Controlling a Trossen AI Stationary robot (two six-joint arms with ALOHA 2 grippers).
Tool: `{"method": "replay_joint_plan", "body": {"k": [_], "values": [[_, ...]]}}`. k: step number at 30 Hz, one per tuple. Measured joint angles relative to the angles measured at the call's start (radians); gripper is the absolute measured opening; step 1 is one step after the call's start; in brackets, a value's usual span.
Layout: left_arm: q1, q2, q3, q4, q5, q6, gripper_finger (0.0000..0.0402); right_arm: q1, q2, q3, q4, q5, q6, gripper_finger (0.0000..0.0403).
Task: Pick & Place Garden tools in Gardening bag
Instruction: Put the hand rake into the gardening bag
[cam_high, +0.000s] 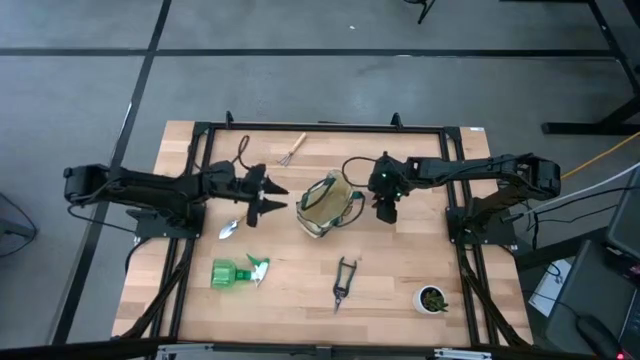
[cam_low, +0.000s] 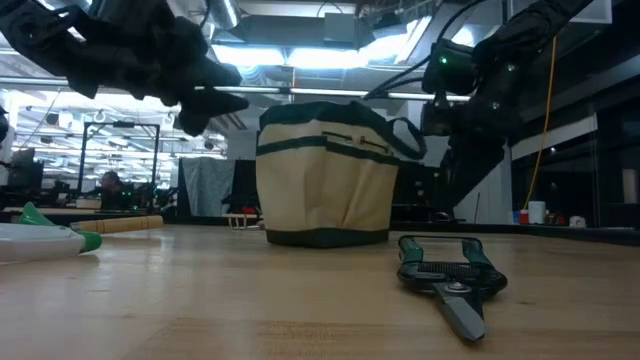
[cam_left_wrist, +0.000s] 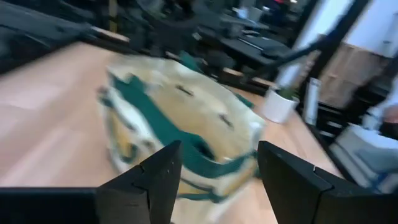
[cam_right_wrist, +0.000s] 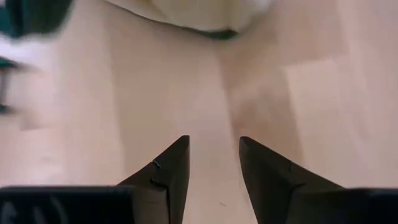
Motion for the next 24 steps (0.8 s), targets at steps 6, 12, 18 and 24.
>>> {"method": "replay_joint_plan", "body": {"k": [6, 12, 18, 24], "values": [[0.059, -0.052, 0.0, -0.055, -0.122, 0.019, 0.0205, 0.0, 0.0, 0.0, -0.035, 0.124, 0.001, 0.0144], [0.099, -0.051, 0.0, -0.079, -0.115, 0.02, 0.0205, 0.0, 0.0, 0.0, -0.032, 0.123, -0.018, 0.0144], [0.135, -0.05, 0.0, -0.082, -0.116, 0.02, 0.0205, 0.0, 0.0, 0.0, 0.007, 0.123, -0.015, 0.0144], [0.142, -0.05, 0.0, -0.083, -0.116, 0.02, 0.0205, 0.0, 0.0, 0.0, 0.05, 0.123, 0.002, 0.0144]]}}
